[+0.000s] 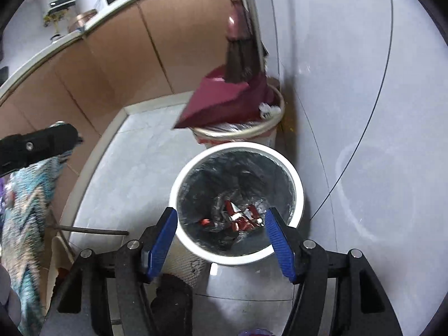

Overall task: Collect trash
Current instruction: 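Carry both held wrappers to the bin and open both tools to drop them, then grasp the red chip bag with the left tool while the right tool grasps clear plastic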

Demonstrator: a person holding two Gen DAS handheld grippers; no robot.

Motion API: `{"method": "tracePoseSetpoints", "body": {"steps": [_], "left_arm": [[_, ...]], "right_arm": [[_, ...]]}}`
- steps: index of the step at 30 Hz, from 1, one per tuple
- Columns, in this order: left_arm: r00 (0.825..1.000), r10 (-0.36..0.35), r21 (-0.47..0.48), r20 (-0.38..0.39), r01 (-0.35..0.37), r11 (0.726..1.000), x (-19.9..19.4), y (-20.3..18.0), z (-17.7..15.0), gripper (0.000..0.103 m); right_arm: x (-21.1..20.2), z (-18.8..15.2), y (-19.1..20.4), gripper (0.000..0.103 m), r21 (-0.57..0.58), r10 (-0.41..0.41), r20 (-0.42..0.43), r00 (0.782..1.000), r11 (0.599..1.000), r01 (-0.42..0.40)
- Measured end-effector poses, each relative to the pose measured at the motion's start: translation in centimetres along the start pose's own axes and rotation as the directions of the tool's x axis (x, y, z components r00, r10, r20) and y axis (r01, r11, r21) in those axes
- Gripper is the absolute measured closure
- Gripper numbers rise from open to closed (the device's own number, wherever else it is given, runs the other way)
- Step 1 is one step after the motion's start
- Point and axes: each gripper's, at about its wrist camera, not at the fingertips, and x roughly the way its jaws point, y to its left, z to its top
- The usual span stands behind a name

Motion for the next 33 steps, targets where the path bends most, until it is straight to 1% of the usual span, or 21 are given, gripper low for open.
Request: {"method": "tracePoseSetpoints", "body": {"steps": [4, 7, 10, 13, 15, 20, 22, 26, 28, 30, 33], "left_arm": [[0.999, 0.013, 0.029, 0.035, -0.014, 0.999, -5.2, 0.5, -1.6, 0.067], [0.997, 0.030, 0.022, 0.077, -0.031, 0.999, -9.0, 1.3, -3.0, 0.066], [0.991, 0.055, 0.013, 0.120, -0.057, 0.998, -13.0, 2.5, -4.8, 0.066], [0.987, 0.072, -0.006, 0.141, -0.072, 0.997, -16.1, 4.0, -6.3, 0.064], [0.982, 0.098, -0.018, 0.161, -0.096, 0.995, -18.0, 5.0, -7.5, 0.064], [0.968, 0.155, -0.062, 0.200, -0.145, 0.988, -22.6, 8.4, -10.8, 0.064], [0.963, 0.172, -0.088, 0.206, -0.157, 0.984, -24.2, 10.0, -11.9, 0.064], [0.949, 0.227, -0.138, 0.220, -0.200, 0.970, -26.6, 13.5, -14.5, 0.062], [0.944, 0.241, -0.169, 0.225, -0.206, 0.964, -27.5, 15.3, -15.5, 0.056], [0.935, 0.267, -0.203, 0.232, -0.222, 0.954, -28.6, 17.6, -16.6, 0.045], [0.925, 0.297, -0.232, 0.236, -0.243, 0.942, -29.7, 20.1, -17.8, 0.043]], "right_arm": [[-4.1, -0.2, 2.3, 0.041, -0.019, 0.023, 0.066, 0.998, 1.000, -0.022], [-7.6, -0.4, 4.4, 0.041, -0.042, 0.052, 0.120, 0.991, 0.998, -0.047], [-10.8, -0.4, 6.8, 0.041, -0.091, 0.085, 0.164, 0.983, 0.993, -0.070], [-13.9, -0.5, 9.2, 0.041, -0.146, 0.124, 0.210, 0.970, 0.985, -0.094], [-16.1, -0.6, 11.0, 0.041, -0.181, 0.157, 0.239, 0.958, 0.977, -0.115], [-19.8, -1.1, 14.8, 0.041, -0.257, 0.227, 0.277, 0.933, 0.954, -0.156], [-20.6, -1.3, 16.2, 0.041, -0.283, 0.251, 0.282, 0.926, 0.944, -0.170], [-21.5, -2.0, 19.1, 0.041, -0.334, 0.298, 0.271, 0.915, 0.921, -0.201], [-21.5, -2.2, 20.5, 0.040, -0.353, 0.317, 0.257, 0.913, 0.910, -0.217], [-21.2, -2.5, 21.8, 0.040, -0.369, 0.342, 0.236, 0.910, 0.898, -0.241], [-20.2, -2.9, 23.7, 0.040, -0.394, 0.360, 0.204, 0.910, 0.881, -0.260]]}}
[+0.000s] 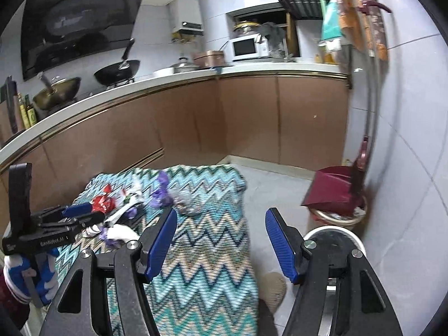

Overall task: Collect trash
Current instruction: 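Grasp the red chip bag with the left tool while the right tool grasps clear plastic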

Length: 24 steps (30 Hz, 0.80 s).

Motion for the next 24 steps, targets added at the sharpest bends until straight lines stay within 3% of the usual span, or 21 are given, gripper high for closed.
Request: {"method": "tracePoseSetpoints", "body": {"steps": [11, 22, 24], "left_arm": [[0.993, 0.114, -0.101, -0.026, -0.116, 0.988, 1.6, 10.4, 0.5, 0.043], [0.984, 0.117, -0.120, -0.137, -0.134, 0.984, 8.6, 14.6, 1.4, 0.043], [0.982, 0.110, -0.128, -0.152, -0.130, 0.983, 9.4, 15.0, 1.0, 0.049]], "right_arm": [[6.8, -0.7, 3.5, 0.040, -0.044, 0.110, -0.123, 0.986, 0.992, -0.116], [15.3, -0.7, 5.0, 0.040, -0.099, 0.151, -0.241, 0.959, 0.979, -0.179], [17.3, -0.3, 5.1, 0.040, -0.113, 0.149, -0.260, 0.954, 0.976, -0.184]]}}
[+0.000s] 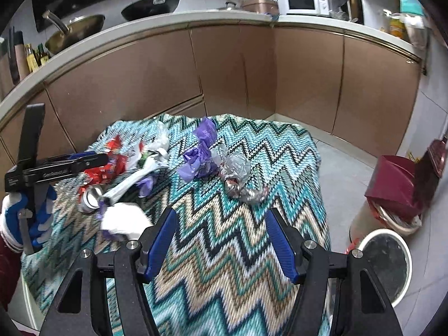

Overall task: Collect trash
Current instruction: 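Grasp the red chip bag with the left tool while the right tool grasps clear plastic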

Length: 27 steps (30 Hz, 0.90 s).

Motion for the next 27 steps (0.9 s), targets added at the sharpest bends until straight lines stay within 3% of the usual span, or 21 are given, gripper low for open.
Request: {"method": "tracePoseSetpoints", "body": {"steps": [3, 12, 15, 18, 20, 23, 27], "left_arm": [[1.000, -0.018, -0.007, -0.026, 0.017, 1.000, 1.1, 0.4, -0.5, 0.065], [0.999, -0.037, -0.035, 0.000, 0.037, 0.999, 0.8, 1.0, -0.9, 0.078], [0.999, -0.042, -0.042, 0.020, 0.042, 0.998, 0.0, 1.1, -0.7, 0.080], [0.998, -0.045, -0.052, 0.043, 0.047, 0.998, -0.9, 1.2, -0.7, 0.081], [0.997, -0.050, -0.056, 0.056, 0.053, 0.997, -1.5, 1.3, -0.8, 0.081], [0.996, -0.055, -0.057, 0.076, 0.059, 0.997, -2.7, 1.4, -0.8, 0.081], [0.992, -0.068, -0.058, 0.108, 0.074, 0.996, -4.8, 1.2, -1.0, 0.082]], "right_arm": [[2.7, 1.1, -0.6, 0.040, -0.019, 0.004, -0.025, 1.000, 1.000, -0.005], [9.4, 3.1, -1.3, 0.040, -0.037, 0.013, -0.097, 0.995, 0.999, -0.017], [10.8, 3.1, -1.5, 0.048, -0.035, 0.004, -0.125, 0.992, 0.999, -0.008], [11.7, 2.9, -1.6, 0.064, -0.035, 0.003, -0.157, 0.988, 0.999, -0.008], [11.7, 2.8, -1.6, 0.080, -0.018, 0.026, -0.158, 0.987, 0.999, -0.029], [10.6, 2.7, -1.5, 0.087, 0.002, 0.050, -0.143, 0.988, 0.999, -0.051], [7.5, 2.3, -1.1, 0.088, 0.005, 0.066, -0.109, 0.992, 0.998, -0.066]]}}
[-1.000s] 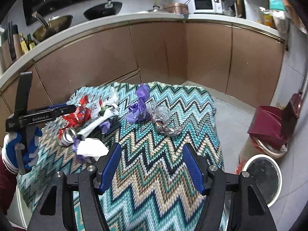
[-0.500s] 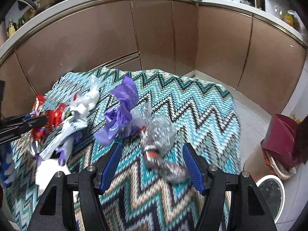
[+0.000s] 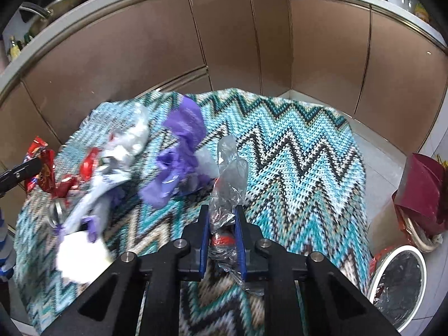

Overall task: Collect trash
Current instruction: 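Grasp the red chip bag with the left tool while the right tool grasps clear plastic, then carry both held items over the bin and open both tools to release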

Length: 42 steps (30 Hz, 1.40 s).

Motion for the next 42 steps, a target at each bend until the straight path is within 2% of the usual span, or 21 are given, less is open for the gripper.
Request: {"method": "tracePoseSetpoints", "body": {"steps": [7, 15, 21, 27, 34, 37, 42], "left_arm": [[0.997, -0.050, 0.012, 0.064, 0.049, 0.999, -4.6, -1.4, -0.5, 0.083], [0.989, -0.090, 0.054, 0.113, 0.085, 0.995, -9.5, -3.5, -1.9, 0.083], [0.986, -0.119, 0.079, 0.116, 0.110, 0.991, -11.5, -6.0, -2.8, 0.084], [0.982, -0.158, 0.144, 0.104, 0.142, 0.979, -12.1, -10.7, -2.8, 0.084], [0.973, -0.228, 0.227, 0.032, 0.215, 0.950, -8.8, -17.6, -1.9, 0.084], [0.966, -0.258, 0.271, -0.026, 0.255, 0.928, -5.7, -21.4, -1.4, 0.084], [0.941, -0.302, 0.348, -0.153, 0.337, 0.875, 1.4, -29.9, -1.2, 0.084]], "right_arm": [[-6.3, -1.7, 2.6, 0.088, 0.006, 0.041, 0.082, 0.996, 0.999, -0.042], [-13.6, -4.8, 5.9, 0.088, -0.028, 0.043, 0.173, 0.984, 0.999, -0.039], [-17.5, -7.7, 5.2, 0.088, 0.002, 0.020, 0.230, 0.973, 1.000, -0.021], [-20.2, -10.0, 2.0, 0.088, 0.068, -0.024, 0.276, 0.961, 0.998, 0.005], [-21.6, -12.5, -3.5, 0.088, 0.176, -0.109, 0.289, 0.951, 0.983, 0.059], [-21.5, -13.7, -7.3, 0.088, 0.252, -0.164, 0.285, 0.944, 0.963, 0.092], [-20.3, -16.5, -14.2, 0.088, 0.400, -0.245, 0.252, 0.936, 0.907, 0.129]]}}
